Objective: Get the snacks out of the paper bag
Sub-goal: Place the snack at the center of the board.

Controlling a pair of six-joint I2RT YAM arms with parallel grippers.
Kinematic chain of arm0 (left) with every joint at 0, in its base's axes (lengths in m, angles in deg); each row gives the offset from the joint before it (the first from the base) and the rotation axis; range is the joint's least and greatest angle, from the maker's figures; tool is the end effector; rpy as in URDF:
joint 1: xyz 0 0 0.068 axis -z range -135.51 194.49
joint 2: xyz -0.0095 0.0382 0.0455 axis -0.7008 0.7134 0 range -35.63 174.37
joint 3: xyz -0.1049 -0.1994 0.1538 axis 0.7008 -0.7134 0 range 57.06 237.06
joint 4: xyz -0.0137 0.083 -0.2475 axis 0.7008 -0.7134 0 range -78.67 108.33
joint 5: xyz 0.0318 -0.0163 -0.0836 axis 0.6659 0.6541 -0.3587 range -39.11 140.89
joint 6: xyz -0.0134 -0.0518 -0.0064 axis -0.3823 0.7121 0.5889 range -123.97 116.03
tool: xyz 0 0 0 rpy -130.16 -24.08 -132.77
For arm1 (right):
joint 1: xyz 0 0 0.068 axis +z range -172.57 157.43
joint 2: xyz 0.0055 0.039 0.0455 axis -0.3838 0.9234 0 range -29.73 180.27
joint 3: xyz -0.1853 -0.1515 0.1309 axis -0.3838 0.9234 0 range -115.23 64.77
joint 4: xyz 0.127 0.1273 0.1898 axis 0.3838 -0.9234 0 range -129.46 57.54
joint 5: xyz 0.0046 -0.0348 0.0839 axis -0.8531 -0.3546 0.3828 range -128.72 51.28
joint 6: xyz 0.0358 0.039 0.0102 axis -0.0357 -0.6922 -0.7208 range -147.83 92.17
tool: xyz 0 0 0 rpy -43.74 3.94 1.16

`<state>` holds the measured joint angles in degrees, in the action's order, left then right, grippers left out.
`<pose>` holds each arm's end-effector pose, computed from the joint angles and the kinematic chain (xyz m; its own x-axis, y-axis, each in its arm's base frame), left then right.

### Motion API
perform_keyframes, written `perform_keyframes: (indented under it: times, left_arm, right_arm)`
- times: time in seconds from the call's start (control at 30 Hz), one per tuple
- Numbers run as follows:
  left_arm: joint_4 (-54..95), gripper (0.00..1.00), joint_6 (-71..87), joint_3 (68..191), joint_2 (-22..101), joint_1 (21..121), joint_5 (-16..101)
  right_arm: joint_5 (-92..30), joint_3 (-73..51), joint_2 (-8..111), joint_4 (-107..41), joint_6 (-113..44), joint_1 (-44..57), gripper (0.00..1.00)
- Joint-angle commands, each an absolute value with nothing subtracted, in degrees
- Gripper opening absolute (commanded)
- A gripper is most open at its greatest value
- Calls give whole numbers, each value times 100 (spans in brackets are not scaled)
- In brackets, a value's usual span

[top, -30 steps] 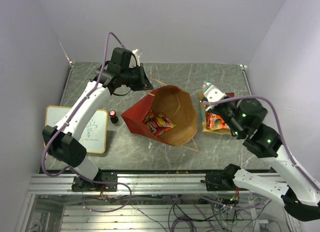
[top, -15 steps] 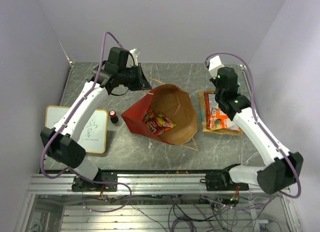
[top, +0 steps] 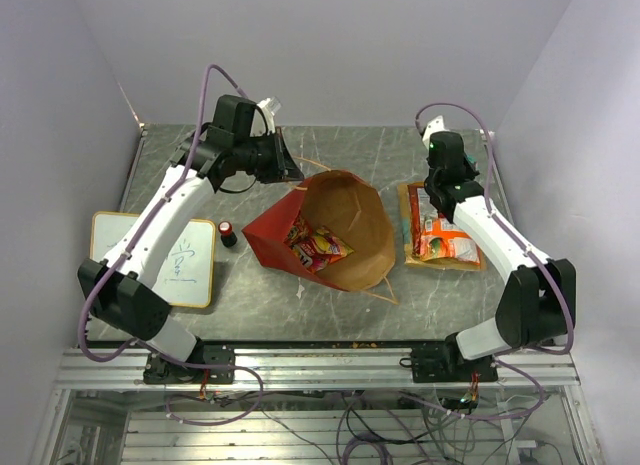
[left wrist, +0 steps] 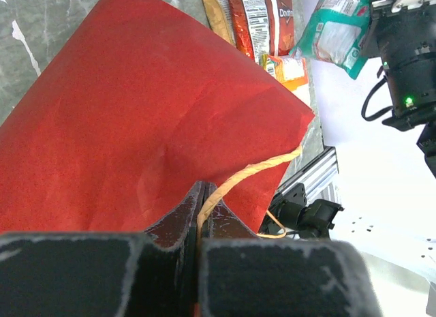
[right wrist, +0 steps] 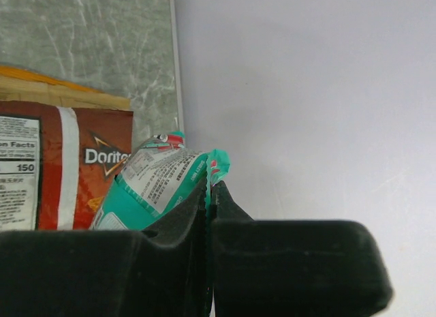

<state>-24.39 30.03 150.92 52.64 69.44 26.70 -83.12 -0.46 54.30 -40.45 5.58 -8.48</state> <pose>0.2975 -0.1544 0.3967 -0.8345 -0.1743 -0.5227 0.2586 0.7138 -0.6509 0.3287 0.0568 0.3091 -0.6027 -0.5569 -0.5715 0.1197 0.6450 -0.7548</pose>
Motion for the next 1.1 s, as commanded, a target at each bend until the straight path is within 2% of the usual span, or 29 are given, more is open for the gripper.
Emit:
perform_keyframes:
  times: [0.0, 0.17, 0.6, 0.83, 0.97, 1.07]
  left_arm:
    - [-2342, 7, 2908, 14999, 5041, 6901, 2541]
    - [-2315, 7, 2926, 14994, 5058, 6901, 2516]
    - [-2351, 7, 2897, 14986, 5033, 6901, 2553]
    - [-2328, 7, 2934, 14960, 4996, 6901, 2588]
    - [-2333, 7, 2941, 14911, 4935, 6901, 2647]
    - [-2316, 7, 2956, 14876, 4903, 6901, 2657]
  right_arm:
    - [-8446, 88, 5530, -3322, 1081, -1005, 0]
    - [-8384, 335, 5688, -2784, 1757, -1035, 0]
    - [-8096, 398, 6145, -3349, 1843, -861, 0]
    - [-7973, 38, 6630, -3883, 1183, -640, 0]
    - [-7922, -614, 7131, -4853, 169, -590, 0]
    - [-7960, -688, 7325, -4836, 37, -513, 0]
